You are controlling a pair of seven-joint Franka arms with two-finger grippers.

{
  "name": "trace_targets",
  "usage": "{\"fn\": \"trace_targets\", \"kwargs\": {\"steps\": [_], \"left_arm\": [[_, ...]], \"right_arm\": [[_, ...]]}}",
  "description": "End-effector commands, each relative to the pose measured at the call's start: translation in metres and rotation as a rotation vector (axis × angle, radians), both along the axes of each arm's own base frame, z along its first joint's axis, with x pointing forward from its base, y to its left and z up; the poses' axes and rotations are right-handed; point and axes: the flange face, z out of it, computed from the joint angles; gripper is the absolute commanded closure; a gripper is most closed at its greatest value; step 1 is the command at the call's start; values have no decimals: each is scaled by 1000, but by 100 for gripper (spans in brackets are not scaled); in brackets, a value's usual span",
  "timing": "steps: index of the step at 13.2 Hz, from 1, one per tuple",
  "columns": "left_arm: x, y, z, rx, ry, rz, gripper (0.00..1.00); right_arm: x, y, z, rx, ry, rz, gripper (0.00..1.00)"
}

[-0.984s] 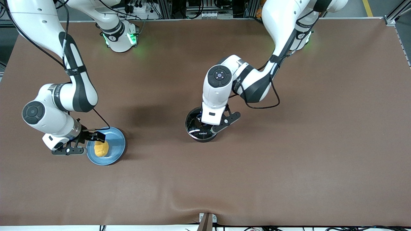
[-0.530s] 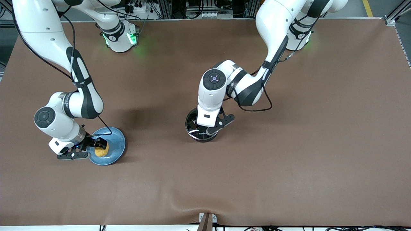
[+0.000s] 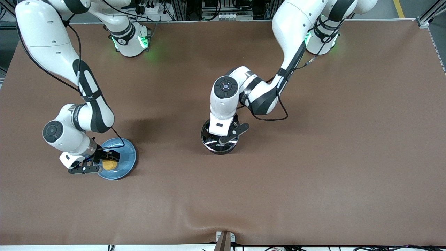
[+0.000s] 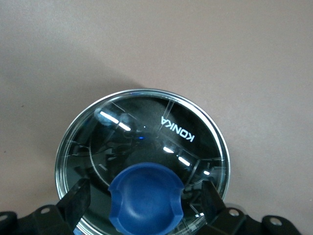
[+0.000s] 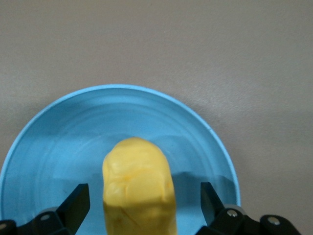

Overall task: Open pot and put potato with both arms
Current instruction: 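Grasp the lid knob with the left gripper while the right gripper grasps the potato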

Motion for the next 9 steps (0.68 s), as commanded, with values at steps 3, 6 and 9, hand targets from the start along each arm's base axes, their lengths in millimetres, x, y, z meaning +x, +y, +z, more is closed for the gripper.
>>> {"fn": "trace_targets", "kwargs": {"steps": [3,6,9], "left_arm": [[-4,-10,-3,2,-10,6,4],[-4,-10,-3,5,-7,6,27],[-3,-8,-2,10,-4,8,87]], "right_arm": [[-3,0,-3,29,-3,2,46],[-2,2,3,32,-3,3,69],[0,8,31,41,-7,10,78]]}}
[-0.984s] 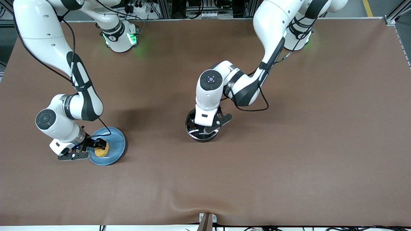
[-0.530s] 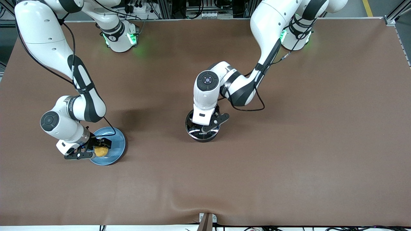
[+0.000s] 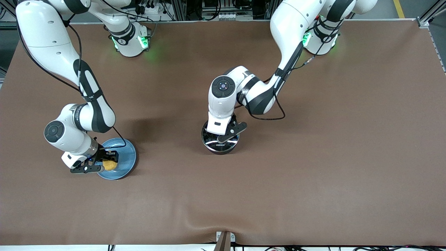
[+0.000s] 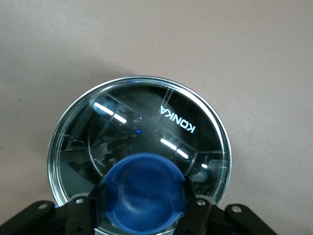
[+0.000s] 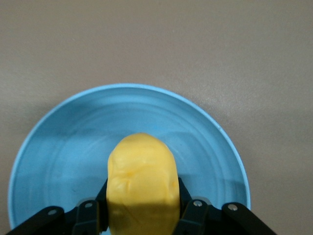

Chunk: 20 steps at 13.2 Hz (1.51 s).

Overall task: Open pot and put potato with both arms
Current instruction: 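Grasp the lid knob with the left gripper while the right gripper grasps the potato, then lift the lid aside with the left gripper while the right gripper carries the potato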

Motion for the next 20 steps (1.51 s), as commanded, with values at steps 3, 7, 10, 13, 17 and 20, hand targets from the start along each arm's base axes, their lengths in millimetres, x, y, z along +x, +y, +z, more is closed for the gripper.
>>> {"fn": "trace_targets", "kwargs": {"steps": [3,7,10,13,17,20], "left_arm": [[12,9,32,8,-24,32,100],[57,78,134,-43,-109,101,100],[77,141,200,-37,-141,69,100],[83,210,241,-5,-134,22,100],[83,318,260,30,-120,-51,100],[86,391,255,28,-95,-110,100]], "right_arm": [[0,6,69,40,-18,14,81],[-1,11,114,49,-46,22,86],[-1,21,139,51,-76,40,88],[-4,75,158,75,-89,-37,88],[-14,200,186,81,-67,-155,88],[-30,292,189,-19,-112,-210,88]]}}
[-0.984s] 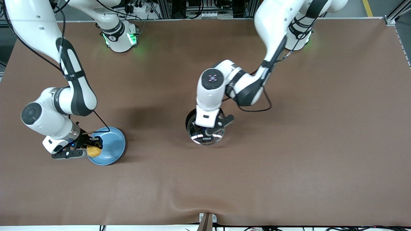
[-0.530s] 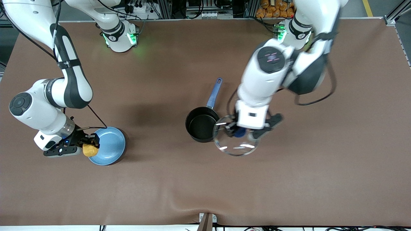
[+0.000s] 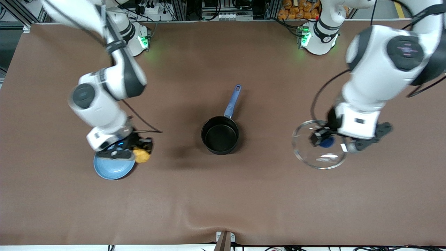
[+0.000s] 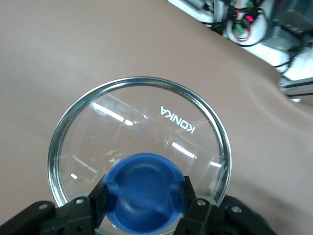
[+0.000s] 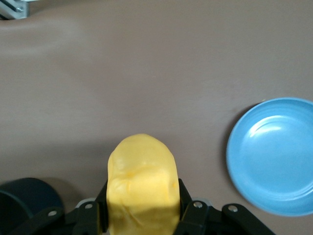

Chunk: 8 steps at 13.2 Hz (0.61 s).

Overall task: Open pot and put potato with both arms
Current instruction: 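Lift the lid aside with the left gripper while the right gripper carries the potato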

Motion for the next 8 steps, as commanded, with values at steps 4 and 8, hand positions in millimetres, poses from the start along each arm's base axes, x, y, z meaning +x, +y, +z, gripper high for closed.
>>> {"fn": "trace_targets", "kwargs": {"steps": [4,8], "left_arm": [[-15,103,-33,-6,91,-87,100],[-26,178,-88,5,164,-159,100]], "right_arm": [[-28,155,-22,-53,15,-77,90],[-48,217,-73,-83,23,-5,90]]}}
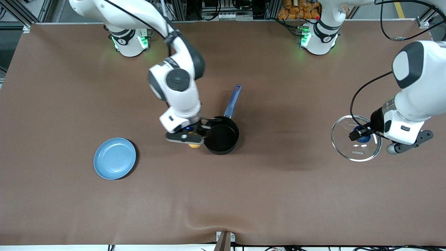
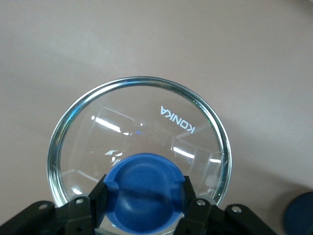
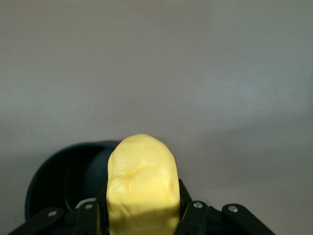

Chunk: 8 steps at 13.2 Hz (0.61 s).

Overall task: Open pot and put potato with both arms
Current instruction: 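Lift the lid aside with the left gripper while the right gripper carries the potato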

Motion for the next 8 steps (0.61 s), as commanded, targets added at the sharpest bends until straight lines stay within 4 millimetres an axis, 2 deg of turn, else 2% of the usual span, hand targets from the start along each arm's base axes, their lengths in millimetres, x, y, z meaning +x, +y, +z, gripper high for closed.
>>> {"fn": "trace_targets", "kwargs": {"steps": [1,4,6,8], "left_arm": [[-22,43,-20,-20,13,-63,100],[-39,47,-58,-19,24,-88,100],[-47,68,-91,-15,18,-71,100],[-54,67,-119,-11,5,-70,100]], "right_arm": [[-1,32,-29,-55,-27,41,90],[-21,57,-53,-107,-57,119,90],[-29,70,-61,-90,-73,144,90],[-33,78,-74,-74,-86,164,90]]}}
